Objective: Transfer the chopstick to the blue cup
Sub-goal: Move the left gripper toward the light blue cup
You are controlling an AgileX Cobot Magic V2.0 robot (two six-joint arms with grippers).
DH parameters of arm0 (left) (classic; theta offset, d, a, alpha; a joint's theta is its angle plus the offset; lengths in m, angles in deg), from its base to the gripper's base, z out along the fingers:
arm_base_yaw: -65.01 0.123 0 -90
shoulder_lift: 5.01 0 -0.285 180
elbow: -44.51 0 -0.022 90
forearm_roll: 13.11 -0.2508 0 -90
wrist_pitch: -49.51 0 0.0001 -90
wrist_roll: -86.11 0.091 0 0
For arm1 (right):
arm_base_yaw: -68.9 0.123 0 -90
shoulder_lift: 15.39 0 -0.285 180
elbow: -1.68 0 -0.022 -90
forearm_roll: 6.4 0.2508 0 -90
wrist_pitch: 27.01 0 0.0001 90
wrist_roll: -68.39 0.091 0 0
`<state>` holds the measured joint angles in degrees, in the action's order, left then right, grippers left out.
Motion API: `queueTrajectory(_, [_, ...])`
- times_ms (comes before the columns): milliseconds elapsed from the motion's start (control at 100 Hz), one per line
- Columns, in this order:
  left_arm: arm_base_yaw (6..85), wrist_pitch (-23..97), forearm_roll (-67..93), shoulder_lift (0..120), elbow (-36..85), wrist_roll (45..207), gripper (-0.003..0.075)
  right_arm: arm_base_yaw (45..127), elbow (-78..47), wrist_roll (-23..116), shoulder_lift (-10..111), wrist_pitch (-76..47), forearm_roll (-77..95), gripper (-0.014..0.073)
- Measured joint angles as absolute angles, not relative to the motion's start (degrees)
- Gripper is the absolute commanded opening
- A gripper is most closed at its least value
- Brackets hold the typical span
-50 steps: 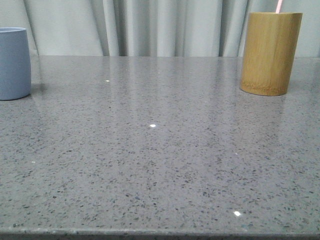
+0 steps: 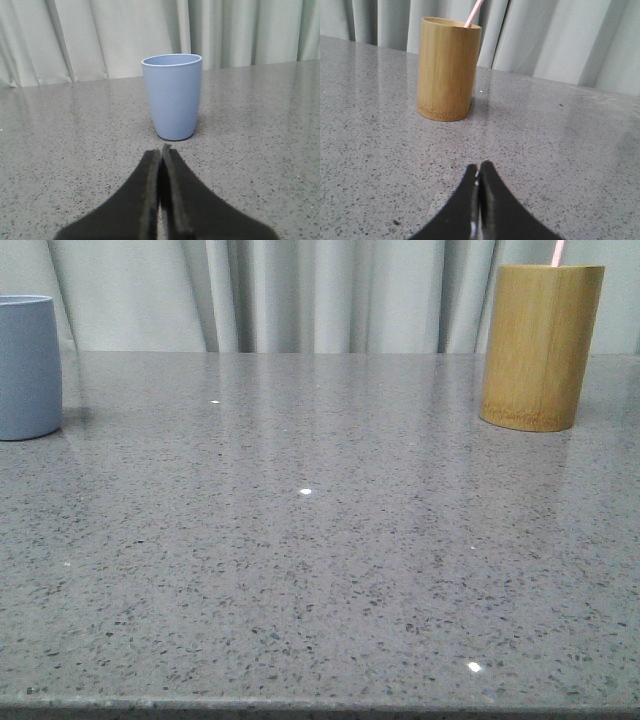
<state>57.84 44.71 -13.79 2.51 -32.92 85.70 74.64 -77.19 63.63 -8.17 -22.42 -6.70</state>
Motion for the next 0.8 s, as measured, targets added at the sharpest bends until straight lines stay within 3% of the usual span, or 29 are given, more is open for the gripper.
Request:
queueTrajectory(590, [57.8, 47.4, -12.6, 2.5, -32.2, 85.7, -0.0019, 74.6, -77.2, 63.6, -8.2, -29.5, -6.1, -0.0068])
queueTrajectory(800, [57.8, 42.6, -9.2, 4.5, -24.0, 85.7, -0.0019, 74.6, -71.8, 63.6, -8.2, -22.7, -3.9, -0.0068])
